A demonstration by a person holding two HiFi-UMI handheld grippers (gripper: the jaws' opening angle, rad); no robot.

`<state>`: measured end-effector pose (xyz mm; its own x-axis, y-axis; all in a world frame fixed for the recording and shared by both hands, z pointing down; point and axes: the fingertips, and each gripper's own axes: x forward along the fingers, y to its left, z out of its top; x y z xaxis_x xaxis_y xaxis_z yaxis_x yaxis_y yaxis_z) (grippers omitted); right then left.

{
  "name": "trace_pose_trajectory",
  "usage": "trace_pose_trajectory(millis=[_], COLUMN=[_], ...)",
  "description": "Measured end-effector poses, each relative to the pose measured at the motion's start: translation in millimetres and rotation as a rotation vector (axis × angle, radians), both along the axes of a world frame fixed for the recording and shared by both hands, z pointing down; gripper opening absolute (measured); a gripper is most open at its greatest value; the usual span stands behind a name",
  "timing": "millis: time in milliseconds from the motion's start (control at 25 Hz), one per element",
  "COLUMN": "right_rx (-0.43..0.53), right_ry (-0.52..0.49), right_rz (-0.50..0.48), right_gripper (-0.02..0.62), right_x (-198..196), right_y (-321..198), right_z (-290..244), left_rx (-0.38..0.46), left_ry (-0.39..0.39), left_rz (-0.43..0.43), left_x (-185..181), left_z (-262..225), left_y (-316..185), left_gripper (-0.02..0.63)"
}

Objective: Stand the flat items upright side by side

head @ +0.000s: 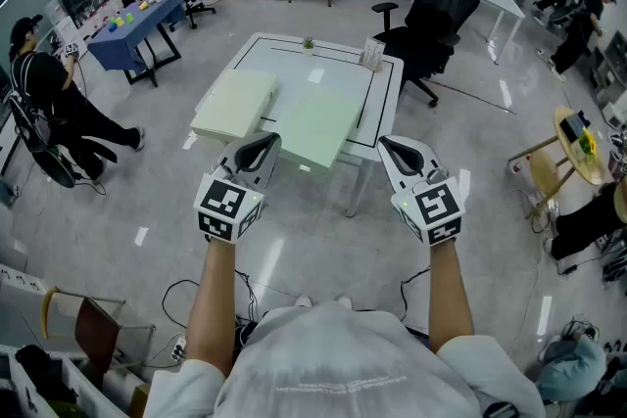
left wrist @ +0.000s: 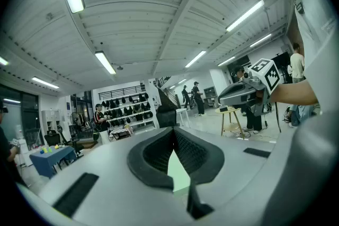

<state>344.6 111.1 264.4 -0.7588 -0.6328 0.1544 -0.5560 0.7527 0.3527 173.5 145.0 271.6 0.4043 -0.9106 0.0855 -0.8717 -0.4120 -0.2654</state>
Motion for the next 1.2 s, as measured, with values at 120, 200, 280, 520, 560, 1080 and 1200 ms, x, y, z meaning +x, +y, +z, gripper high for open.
trace_pose_trajectory(millis=[120, 200, 280, 520, 560, 1080, 1200], right_rx=[0.0, 0.006, 0.02, 0.009, -0.008, -0.168, -0.203], right_ry=[-0.005, -0.027, -0.041, -0.071, -0.099, -0.16, -0.167], right_rz=[0.003, 0.002, -0.004, -0.051, -0.062, -0.143, -0.132], right_gripper=[0.025, 0.025, 0.026, 0.026, 0.026, 0.258, 0.288], right_x=[3, 4, 5, 12, 15, 19, 17], right_y=[-5, -5, -5, -12, -12, -43, -57], right_z=[2, -1, -5, -7, -7, 24, 33], left_rx=[-0.008, -0.009, -0.005, -0.001, -0.006, -0.017, -0.047], left_ry=[-0.011, -0.009, -0.034, -0.054, -0.039, 0.25, 0.207], left_rz=[-0.018, -0.037, -0.064, -0.105, -0.114, -0.27, -0.275], left_x=[-2, -5, -9, -6, -6, -43, -48], left_z=[5, 6, 8, 9, 11, 18, 27], left_y=[-4, -4, -4, -6, -5, -11, -25], left_gripper=[0.018, 0.018, 0.018, 0.018, 0.018, 0.176, 0.176])
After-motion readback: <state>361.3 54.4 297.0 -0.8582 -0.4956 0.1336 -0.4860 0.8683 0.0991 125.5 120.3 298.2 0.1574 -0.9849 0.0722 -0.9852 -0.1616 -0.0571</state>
